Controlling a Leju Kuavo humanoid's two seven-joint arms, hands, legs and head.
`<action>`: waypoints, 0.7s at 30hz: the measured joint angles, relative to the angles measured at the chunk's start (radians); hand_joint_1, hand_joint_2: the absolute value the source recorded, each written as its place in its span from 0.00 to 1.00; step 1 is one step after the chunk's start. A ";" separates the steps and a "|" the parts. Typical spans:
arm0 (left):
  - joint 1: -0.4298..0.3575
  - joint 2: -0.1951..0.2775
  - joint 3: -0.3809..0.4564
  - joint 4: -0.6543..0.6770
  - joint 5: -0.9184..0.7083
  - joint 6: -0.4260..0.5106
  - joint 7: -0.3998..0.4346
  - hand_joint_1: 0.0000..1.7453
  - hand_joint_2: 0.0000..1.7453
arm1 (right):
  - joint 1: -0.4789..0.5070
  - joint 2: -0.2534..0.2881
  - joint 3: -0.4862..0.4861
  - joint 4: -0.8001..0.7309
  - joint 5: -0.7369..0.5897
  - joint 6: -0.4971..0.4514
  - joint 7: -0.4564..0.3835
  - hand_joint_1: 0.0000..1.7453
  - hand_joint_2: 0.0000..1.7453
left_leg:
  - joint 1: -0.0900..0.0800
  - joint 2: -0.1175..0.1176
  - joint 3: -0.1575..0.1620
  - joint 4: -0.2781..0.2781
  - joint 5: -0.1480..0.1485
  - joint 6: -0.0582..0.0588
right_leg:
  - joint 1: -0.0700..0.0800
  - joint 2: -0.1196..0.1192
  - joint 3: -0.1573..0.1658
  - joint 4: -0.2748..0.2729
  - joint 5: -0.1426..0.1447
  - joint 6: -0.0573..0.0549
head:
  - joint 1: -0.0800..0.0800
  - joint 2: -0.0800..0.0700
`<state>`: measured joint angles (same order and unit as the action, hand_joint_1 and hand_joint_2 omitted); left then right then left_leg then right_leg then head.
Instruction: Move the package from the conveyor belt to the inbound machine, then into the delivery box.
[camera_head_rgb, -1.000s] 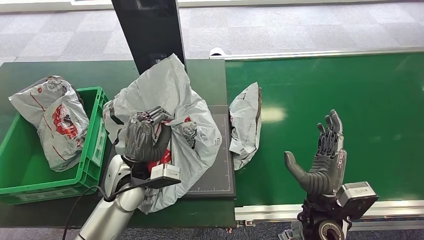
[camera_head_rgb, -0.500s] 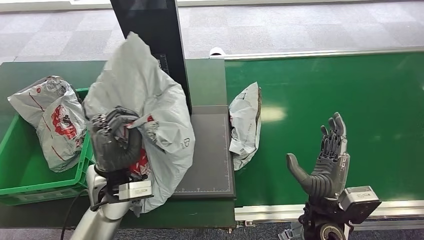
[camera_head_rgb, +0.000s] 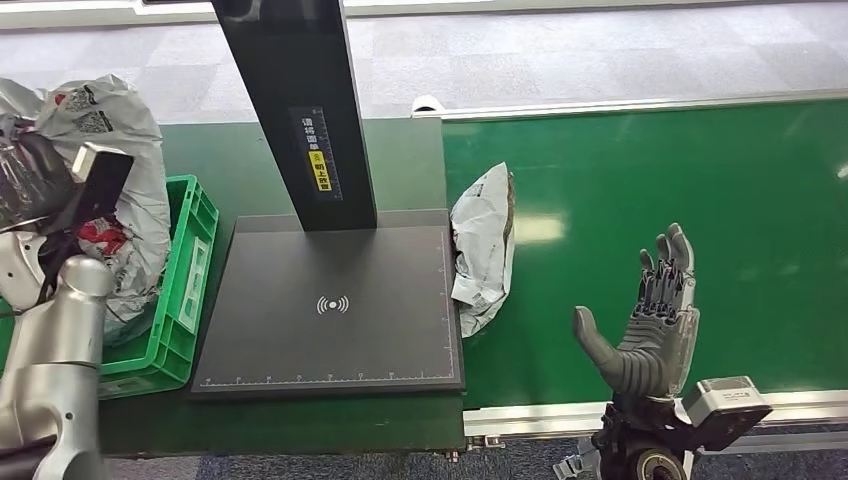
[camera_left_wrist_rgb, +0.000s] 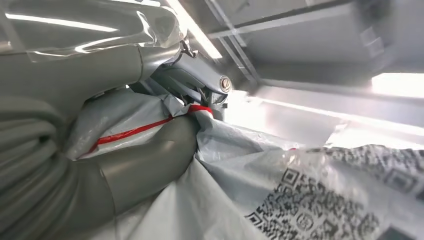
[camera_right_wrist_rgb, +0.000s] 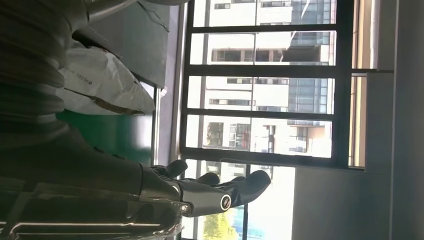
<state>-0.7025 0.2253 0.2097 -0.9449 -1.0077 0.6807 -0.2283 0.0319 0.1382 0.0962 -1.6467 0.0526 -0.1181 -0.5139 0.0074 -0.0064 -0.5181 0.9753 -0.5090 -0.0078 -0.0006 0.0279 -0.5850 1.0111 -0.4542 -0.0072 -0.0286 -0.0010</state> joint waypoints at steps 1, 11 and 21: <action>-0.018 0.014 0.016 0.054 -0.027 0.000 0.012 1.00 1.00 | -0.003 -0.001 0.005 0.000 -0.002 -0.001 0.002 0.00 1.00 | 0.000 -0.001 -0.001 0.000 0.000 0.000 | 0.000 0.000 -0.001 0.000 0.000 0.000 | 0.000 0.000; -0.116 0.076 0.062 0.350 -0.251 0.003 0.181 1.00 1.00 | -0.029 -0.003 0.037 0.003 -0.006 -0.005 0.011 0.00 1.00 | 0.001 -0.003 -0.006 0.000 0.000 0.000 | 0.000 -0.001 -0.005 0.000 0.000 0.000 | 0.001 0.000; -0.152 0.077 0.062 0.451 -0.271 -0.033 0.218 0.00 1.00 | -0.033 -0.003 0.044 0.003 -0.005 -0.012 0.014 0.00 1.00 | 0.001 -0.003 -0.006 0.000 0.000 0.000 | 0.001 -0.001 -0.006 0.000 0.000 0.000 | 0.001 0.000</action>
<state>-0.8550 0.3024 0.2714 -0.4937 -1.2789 0.6480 -0.0106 -0.0012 0.1354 0.1402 -1.6438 0.0472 -0.1305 -0.4996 0.0083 -0.0097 -0.5246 0.9756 -0.5091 -0.0082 0.0001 0.0265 -0.5908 1.0109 -0.4543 -0.0072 -0.0278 -0.0011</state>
